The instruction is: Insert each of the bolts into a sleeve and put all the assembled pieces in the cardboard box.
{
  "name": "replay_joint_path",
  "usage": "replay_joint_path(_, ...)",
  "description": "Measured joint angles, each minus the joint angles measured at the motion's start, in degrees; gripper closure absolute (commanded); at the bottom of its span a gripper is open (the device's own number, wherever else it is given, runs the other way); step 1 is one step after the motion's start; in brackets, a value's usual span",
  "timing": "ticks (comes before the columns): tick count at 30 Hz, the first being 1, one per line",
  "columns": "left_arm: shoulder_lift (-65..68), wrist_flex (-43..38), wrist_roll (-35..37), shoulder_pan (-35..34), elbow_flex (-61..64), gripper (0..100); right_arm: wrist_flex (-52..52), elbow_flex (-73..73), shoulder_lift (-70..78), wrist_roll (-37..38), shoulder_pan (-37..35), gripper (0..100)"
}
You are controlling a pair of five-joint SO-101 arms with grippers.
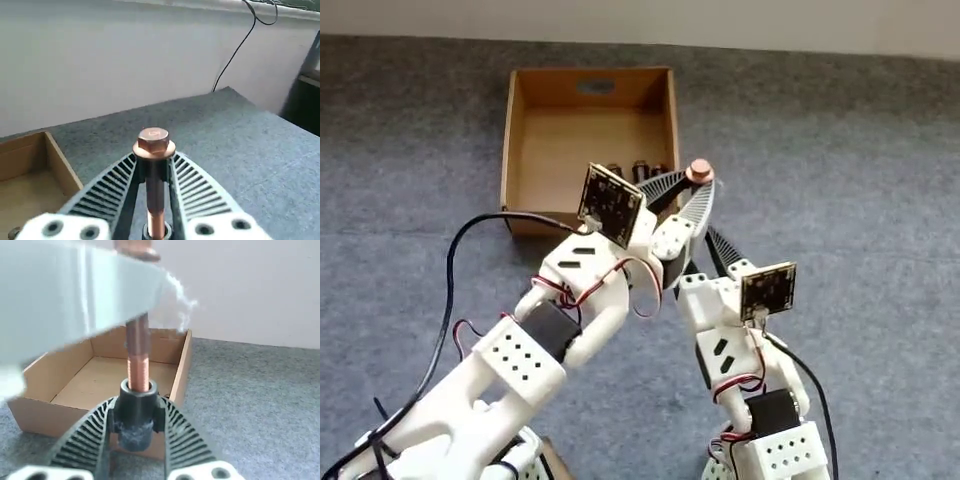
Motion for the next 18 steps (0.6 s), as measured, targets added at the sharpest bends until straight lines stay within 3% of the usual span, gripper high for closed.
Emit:
replay_joint_path(3,0.0,0.5,0.0,0.0,0.8,99,0.0,0.0,0.0,0.0,0.0,99.3)
replay_joint_path(13,0.0,14.3,0.0,0.0,-1.1,99,0.0,0.4,0.0,4.0,-0.1,99.3)
replay_joint_path(18,0.0,14.7,-0.4,0.1,-1.1,84,0.0,0.5,0.0,4.0,-0.1,99.3)
